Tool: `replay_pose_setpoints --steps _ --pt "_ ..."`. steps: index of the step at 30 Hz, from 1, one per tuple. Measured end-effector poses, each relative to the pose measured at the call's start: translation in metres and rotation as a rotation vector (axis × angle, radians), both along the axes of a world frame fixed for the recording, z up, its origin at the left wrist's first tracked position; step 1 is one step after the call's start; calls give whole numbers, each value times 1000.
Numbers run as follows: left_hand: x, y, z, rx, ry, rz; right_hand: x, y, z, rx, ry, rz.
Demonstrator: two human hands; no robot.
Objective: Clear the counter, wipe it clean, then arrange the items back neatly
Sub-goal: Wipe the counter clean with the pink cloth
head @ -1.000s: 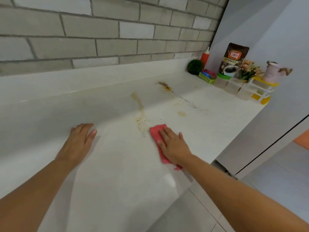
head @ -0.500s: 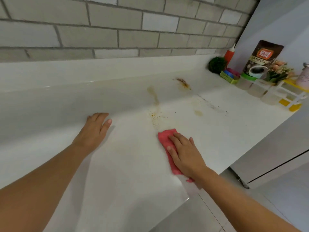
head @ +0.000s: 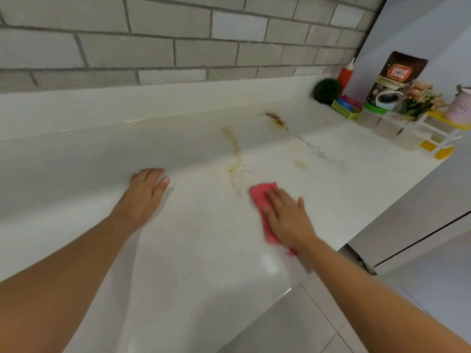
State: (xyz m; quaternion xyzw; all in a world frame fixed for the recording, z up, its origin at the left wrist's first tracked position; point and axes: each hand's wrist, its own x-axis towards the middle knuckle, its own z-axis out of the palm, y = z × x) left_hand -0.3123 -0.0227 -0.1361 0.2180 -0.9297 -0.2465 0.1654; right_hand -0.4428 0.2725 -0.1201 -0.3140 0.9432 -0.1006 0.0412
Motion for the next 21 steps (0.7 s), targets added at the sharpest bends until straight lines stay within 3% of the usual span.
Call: replay_pose_setpoints --steps 3,8,11,14,16,21 --pt "-1 3 2 -15 -8 -11 -27 -4 1 -65 44 -251" --pt "-1 5 6 -26 8 -24 60 -4 3 -369 88 -15" --pt "-1 5 6 -32 -1 -18 87 -13 12 -313 35 38" --pt "0 8 9 -26 -3 -19 106 -22 5 -102 16 175" --pt "2 9 10 -16 -9 -19 87 -5 -1 -91 49 82" --pt "6 9 12 -9 -11 -39 12 72 7 -7 52 -450"
